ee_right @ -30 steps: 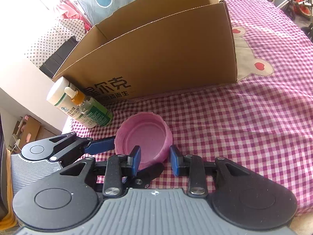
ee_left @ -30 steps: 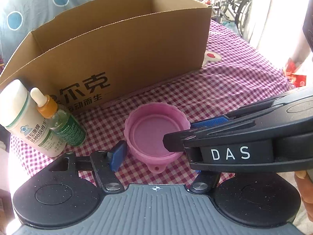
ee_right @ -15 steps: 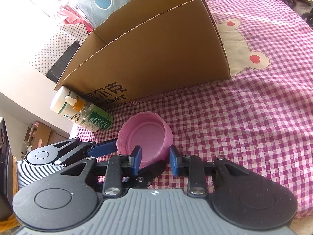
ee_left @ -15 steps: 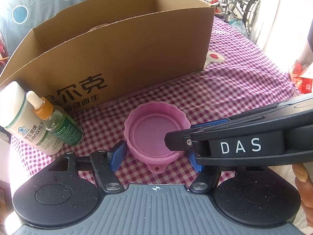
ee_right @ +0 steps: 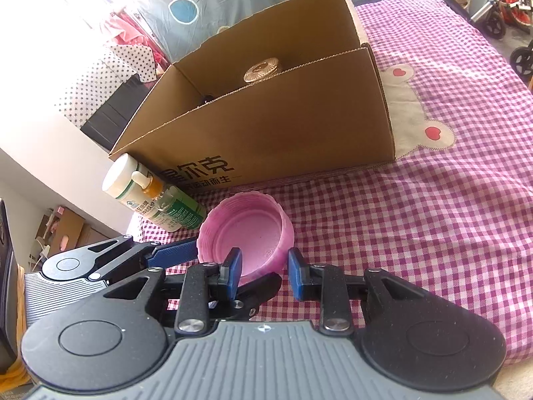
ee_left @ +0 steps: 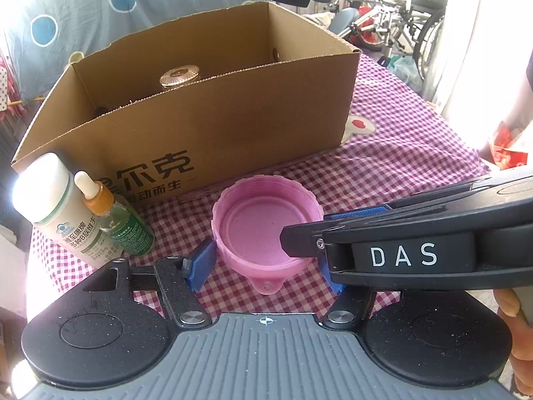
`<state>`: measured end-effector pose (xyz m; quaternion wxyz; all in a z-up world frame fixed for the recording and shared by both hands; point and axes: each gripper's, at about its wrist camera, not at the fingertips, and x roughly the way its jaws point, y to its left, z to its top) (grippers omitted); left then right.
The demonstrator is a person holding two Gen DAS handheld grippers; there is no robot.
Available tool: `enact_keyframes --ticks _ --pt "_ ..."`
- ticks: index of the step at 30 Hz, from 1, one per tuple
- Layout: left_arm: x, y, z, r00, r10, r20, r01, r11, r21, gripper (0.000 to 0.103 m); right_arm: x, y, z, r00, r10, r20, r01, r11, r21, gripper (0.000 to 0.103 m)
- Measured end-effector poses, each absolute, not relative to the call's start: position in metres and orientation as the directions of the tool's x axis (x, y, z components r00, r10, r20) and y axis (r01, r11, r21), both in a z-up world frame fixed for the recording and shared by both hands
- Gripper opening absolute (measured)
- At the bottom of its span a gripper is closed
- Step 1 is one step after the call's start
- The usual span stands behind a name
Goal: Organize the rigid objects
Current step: 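Lift the pink cup with the right gripper and lower it into the box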
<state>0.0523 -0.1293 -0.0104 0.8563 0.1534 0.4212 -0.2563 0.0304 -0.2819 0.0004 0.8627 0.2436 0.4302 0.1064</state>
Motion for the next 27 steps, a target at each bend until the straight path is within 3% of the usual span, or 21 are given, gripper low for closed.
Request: enact_keyframes --ticks 17,27 --pt "0.028 -0.103 0.030 0.628 -0.327 -0.706 0.524 0.849 0.073 0.066 0.009 -0.253 0.049 0.685 0.383 -0.620 -0.062 0.878 0.474 0.033" --pt "0.022 -0.095 0.073 0.732 -0.350 -0.585 0.509 0.851 0.129 0.066 0.004 -0.240 0.099 0.757 0.361 -0.545 -0.130 0.900 0.416 0.033"
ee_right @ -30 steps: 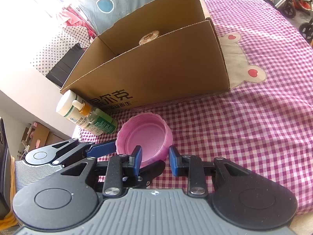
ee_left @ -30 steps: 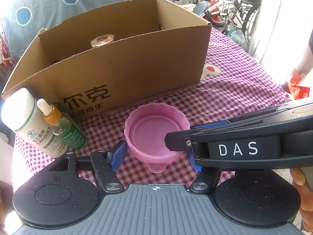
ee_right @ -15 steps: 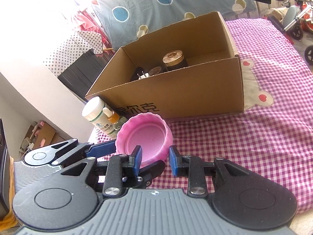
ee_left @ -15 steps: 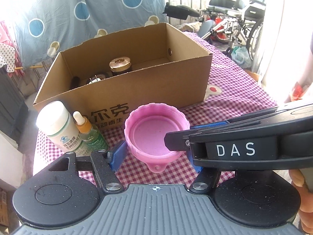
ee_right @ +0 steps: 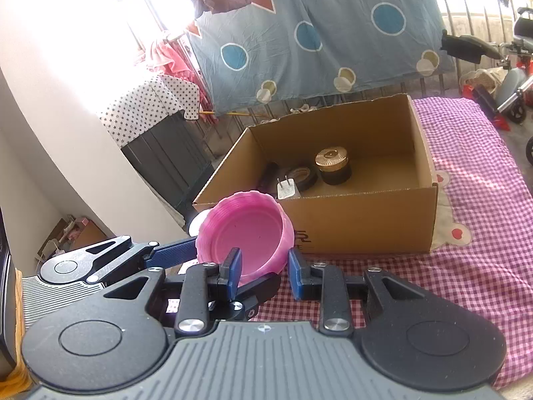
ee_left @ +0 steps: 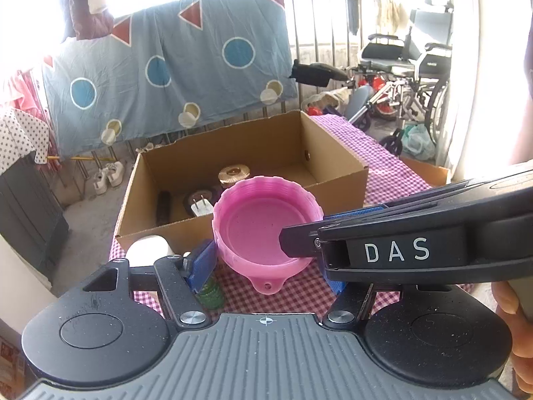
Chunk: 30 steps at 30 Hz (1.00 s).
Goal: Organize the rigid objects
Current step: 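Lift the pink cup with the right gripper and lower it into the box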
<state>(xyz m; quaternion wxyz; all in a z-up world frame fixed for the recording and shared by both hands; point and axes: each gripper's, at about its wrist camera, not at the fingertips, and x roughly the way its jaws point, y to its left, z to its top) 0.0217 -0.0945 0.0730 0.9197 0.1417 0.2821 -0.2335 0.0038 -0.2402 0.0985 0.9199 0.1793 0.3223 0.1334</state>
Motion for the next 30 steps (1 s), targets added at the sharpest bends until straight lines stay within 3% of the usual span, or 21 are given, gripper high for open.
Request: enact_keyframes --ticks 8,14,21,30 --pt "0.064 -0.110 0.112 0.773 -0.358 -0.523 0.504 0.848 0.166 0.066 0.049 -0.248 0.152 0.788 0.354 -0.504 -0.191 0.918 0.347 0.033" --pt "0.133 -0.130 0.105 0.661 -0.358 -0.659 0.544 0.834 0.093 0.066 0.122 -0.265 0.150 0.703 0.362 -0.612 -0.154 0.918 0.365 0.033" --pt "0.200 -0.149 0.054 0.452 -0.310 -0.836 0.551 0.834 -0.011 0.066 0.207 -0.279 0.101 0.492 0.379 -0.784 -0.082 0.916 0.392 0.033" --pt "0.228 -0.153 0.025 0.329 -0.272 -0.904 0.521 0.851 -0.066 0.065 0.266 -0.269 0.058 0.323 0.337 -0.884 -0.123 0.941 0.314 0.035"
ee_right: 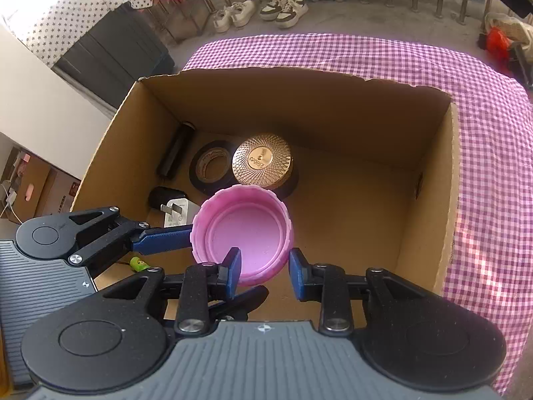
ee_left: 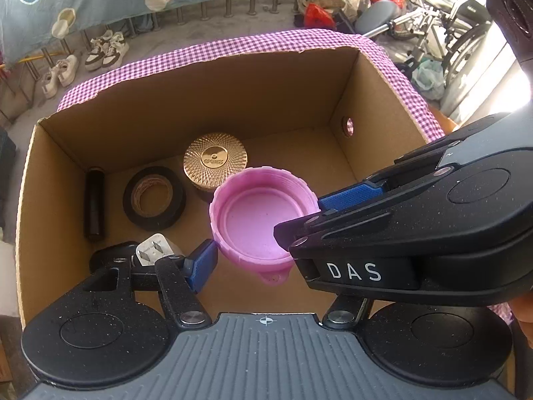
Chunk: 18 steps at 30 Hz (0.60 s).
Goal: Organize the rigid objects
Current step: 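Lift the pink cup with the right gripper and lower it into the box, then open the right gripper and withdraw it from the box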
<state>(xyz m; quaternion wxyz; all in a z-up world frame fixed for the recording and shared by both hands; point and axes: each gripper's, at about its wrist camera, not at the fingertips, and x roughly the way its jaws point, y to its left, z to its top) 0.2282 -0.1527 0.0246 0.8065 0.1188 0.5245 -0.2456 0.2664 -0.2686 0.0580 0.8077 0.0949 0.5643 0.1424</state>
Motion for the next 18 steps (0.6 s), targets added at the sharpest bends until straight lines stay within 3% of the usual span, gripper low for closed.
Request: enact_keyframes --ticks 10,12,13,15,18 --pt "0.241 -0.156 0.010 0.256 -0.250 -0.934 0.467 0.878 -0.107 0.071 0.287 -0.270 0.025 0.259 0.340 -0.904 -0.131 0.940 0.316 0.036" --pt "0.240 -0.155 0.012 0.268 -0.257 -0.929 0.453 0.884 -0.115 0.077 0.286 -0.274 0.026 0.280 0.355 -0.892 -0.115 0.935 0.336 0.037" --pt "0.242 -0.155 0.014 0.269 -0.267 -0.926 0.447 0.886 -0.125 0.082 0.285 -0.276 0.030 0.309 0.369 -0.877 -0.113 0.929 0.352 0.038" --pt "0.240 -0.154 0.016 0.275 -0.273 -0.922 0.436 0.890 -0.133 0.082 0.281 -0.278 0.035 0.344 0.387 -0.855 -0.116 0.922 0.370 0.050" --pt "0.231 -0.155 0.024 0.311 -0.275 -0.910 0.428 0.895 -0.124 0.082 0.270 -0.282 0.052 0.418 0.398 -0.817 -0.119 0.915 0.385 0.052"
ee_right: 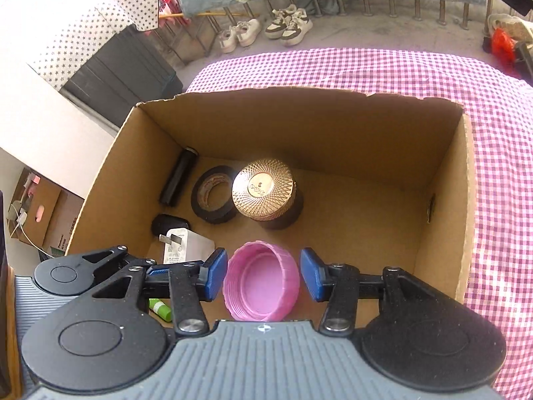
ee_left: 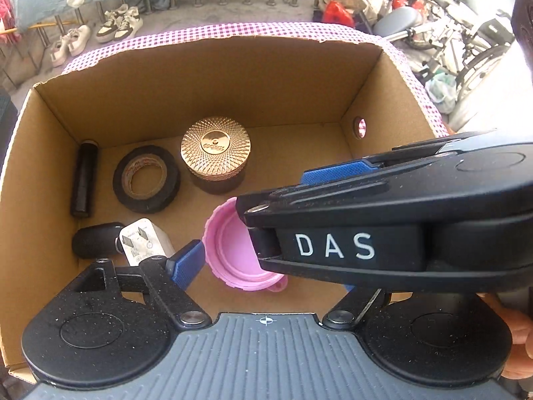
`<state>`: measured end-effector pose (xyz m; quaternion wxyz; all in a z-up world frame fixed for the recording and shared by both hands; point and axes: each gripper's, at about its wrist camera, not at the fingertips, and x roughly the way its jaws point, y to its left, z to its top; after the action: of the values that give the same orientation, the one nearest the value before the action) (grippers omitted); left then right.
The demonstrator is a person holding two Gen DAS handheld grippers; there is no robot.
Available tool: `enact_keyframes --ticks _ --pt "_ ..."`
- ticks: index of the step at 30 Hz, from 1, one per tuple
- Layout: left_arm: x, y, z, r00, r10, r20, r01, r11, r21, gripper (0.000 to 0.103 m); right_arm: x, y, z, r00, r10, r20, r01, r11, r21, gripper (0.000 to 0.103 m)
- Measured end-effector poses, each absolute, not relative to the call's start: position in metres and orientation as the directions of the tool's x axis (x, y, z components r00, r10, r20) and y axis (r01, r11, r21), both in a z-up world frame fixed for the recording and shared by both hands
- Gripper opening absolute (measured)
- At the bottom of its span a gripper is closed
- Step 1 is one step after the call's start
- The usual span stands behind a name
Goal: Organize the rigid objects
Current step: 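Open the right gripper and withdraw it from the box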
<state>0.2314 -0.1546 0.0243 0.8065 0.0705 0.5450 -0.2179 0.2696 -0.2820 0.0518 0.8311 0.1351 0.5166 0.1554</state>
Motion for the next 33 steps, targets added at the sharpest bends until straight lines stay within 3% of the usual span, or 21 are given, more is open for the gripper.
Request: enact_keyframes --ticks 5,10,15,22,33 --pt "0.207 -0.151 0.051 0.382 -0.300 -0.874 0.436 0.892 -0.116 0.083 0.226 -0.302 0.100 0.588 0.398 -0.704 -0.103 0.900 0.423 0.053" --pt "0.165 -0.143 0.084 0.473 -0.381 -0.794 0.465 0.874 -0.142 0.093 0.147 -0.326 0.149 0.787 0.301 -0.539 -0.101 0.924 0.369 0.075" --pt "0.118 -0.129 0.108 0.569 -0.428 -0.702 0.495 0.860 -0.122 0.100 0.076 -0.343 0.169 0.880 0.210 -0.426 -0.070 0.945 0.321 0.103" --pt "0.080 -0.101 0.121 0.630 -0.463 -0.623 0.451 0.872 -0.191 0.101 0.012 -0.342 0.165 0.909 0.166 -0.383 -0.045 0.951 0.306 0.103" --pt "0.064 -0.090 0.093 0.555 -0.477 -0.682 0.459 0.859 -0.228 0.102 -0.020 -0.303 0.135 0.885 0.027 -0.465 0.017 0.996 0.090 0.103"
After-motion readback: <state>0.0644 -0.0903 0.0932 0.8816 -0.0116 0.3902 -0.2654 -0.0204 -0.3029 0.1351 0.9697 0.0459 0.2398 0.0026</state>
